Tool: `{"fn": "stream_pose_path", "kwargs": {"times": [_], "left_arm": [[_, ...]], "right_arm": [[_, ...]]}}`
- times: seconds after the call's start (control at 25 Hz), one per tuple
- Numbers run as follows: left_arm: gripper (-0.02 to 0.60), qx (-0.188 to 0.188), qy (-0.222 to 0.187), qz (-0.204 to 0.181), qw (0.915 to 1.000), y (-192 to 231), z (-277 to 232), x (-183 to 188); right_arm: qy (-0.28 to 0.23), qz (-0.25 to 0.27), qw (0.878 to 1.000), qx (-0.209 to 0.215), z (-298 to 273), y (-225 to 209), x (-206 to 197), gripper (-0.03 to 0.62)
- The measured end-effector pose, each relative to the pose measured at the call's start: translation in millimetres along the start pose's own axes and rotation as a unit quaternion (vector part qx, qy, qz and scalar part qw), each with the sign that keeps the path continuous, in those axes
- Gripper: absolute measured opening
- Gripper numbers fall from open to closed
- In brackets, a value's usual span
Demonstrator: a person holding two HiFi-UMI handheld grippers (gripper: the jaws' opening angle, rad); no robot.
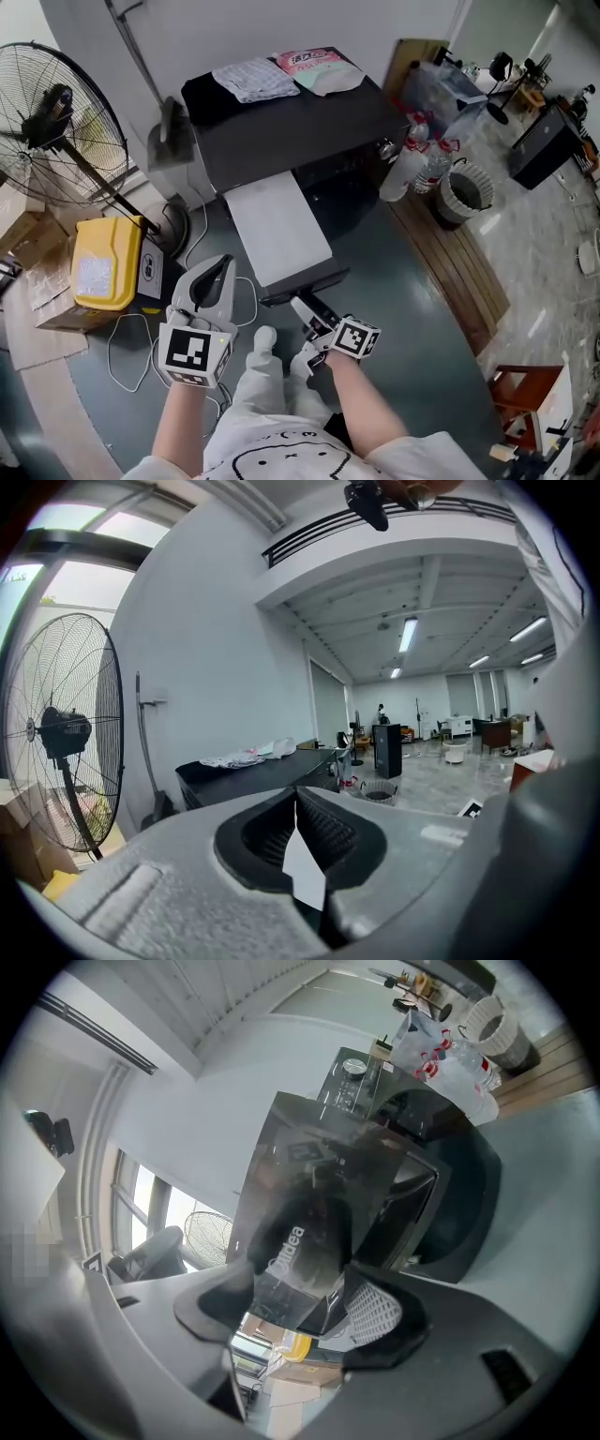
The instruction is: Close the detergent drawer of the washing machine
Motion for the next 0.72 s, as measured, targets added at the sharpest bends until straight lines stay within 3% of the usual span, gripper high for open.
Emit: {"fn": "stream_pose_path", "kwargs": {"times": [0.2, 0.72], "left_arm": [[0.017, -0.013, 0.000, -0.007, 0.9999, 1.3, -3.9, 1.8], [0.017, -0.024, -0.008, -0.019, 0.9995, 4.6, -11.0, 9.2]], "right_arm": [[0.015, 0.004, 1.000, -0.008, -6.8, 0.3, 1.2, 0.282], [-0.009, 0.013, 1.000, -0.015, -22.6, 1.5, 15.6, 0.284]]}}
Point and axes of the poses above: the fingertips, and each gripper's own axes: z backward along the fingers, y to its left, x out of its top, the point moved 9 cm from there along z, backward along the fingers, and after that the axes turned 11 degrees about x, right-handed, at the moved point
